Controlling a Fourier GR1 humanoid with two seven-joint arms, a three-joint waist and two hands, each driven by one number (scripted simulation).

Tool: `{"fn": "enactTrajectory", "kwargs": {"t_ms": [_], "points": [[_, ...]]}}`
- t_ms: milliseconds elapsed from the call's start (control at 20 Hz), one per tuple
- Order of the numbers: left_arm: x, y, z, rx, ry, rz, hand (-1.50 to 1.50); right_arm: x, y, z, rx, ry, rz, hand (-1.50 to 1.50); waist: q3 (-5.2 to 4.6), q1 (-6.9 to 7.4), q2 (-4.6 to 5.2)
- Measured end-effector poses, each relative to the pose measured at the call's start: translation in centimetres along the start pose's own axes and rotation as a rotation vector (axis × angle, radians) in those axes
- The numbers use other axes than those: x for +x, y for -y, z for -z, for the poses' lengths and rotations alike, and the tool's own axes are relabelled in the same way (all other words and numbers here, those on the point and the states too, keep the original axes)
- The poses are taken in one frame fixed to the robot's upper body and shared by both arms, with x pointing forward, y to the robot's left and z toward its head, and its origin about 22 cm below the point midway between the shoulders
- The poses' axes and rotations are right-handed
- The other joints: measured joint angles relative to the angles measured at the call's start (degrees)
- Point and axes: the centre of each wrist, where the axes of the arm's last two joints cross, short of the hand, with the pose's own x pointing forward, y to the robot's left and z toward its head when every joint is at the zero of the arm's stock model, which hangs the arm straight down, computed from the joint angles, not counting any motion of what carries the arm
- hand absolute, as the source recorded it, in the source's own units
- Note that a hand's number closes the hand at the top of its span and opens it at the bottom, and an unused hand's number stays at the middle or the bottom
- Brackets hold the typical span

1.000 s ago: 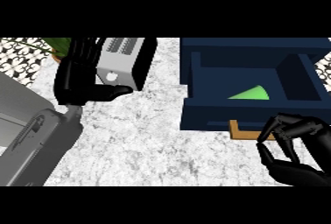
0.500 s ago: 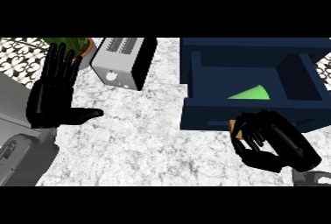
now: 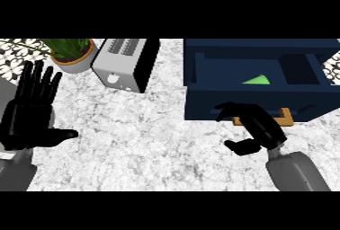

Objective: Pick up the cup, place it into the drawer and close the drawer

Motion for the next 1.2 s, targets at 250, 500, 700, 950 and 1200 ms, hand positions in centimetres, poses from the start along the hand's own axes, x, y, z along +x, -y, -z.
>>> {"fn": "enactTrajectory", "kwargs": {"t_ms": [250, 500, 700, 950, 1200], "points": [[0.4, -0.9, -1.2, 0.003, 0.001, -0.007, -1.5, -1.7, -1.0, 2.8, 0.05, -0.031, -0.039, -1.5, 0.0, -0.06, -0.01], [0.1, -3.1, -2.2, 0.001, -0.001, -0.016, -1.5, -3.5, -1.7, 5.5, 0.057, -0.037, -0.028, -1.5, -0.05, 0.1, -0.05], [0.0, -3.7, -2.2, -0.011, 0.0, -0.02, -1.5, -4.6, -1.3, 7.5, 0.064, -0.043, 0.002, -1.5, -0.07, 0.32, 0.02], [-0.3, -3.8, -2.4, -0.021, 0.002, -0.032, -1.5, -6.4, 0.4, 8.7, 0.068, -0.013, 0.044, -1.5, -0.18, 0.93, -0.18], [-0.4, -3.6, -2.1, -0.037, -0.006, -0.039, -1.5, -7.8, 3.1, 9.1, 0.087, 0.004, 0.063, -1.5, -0.19, 1.97, -0.11]]}}
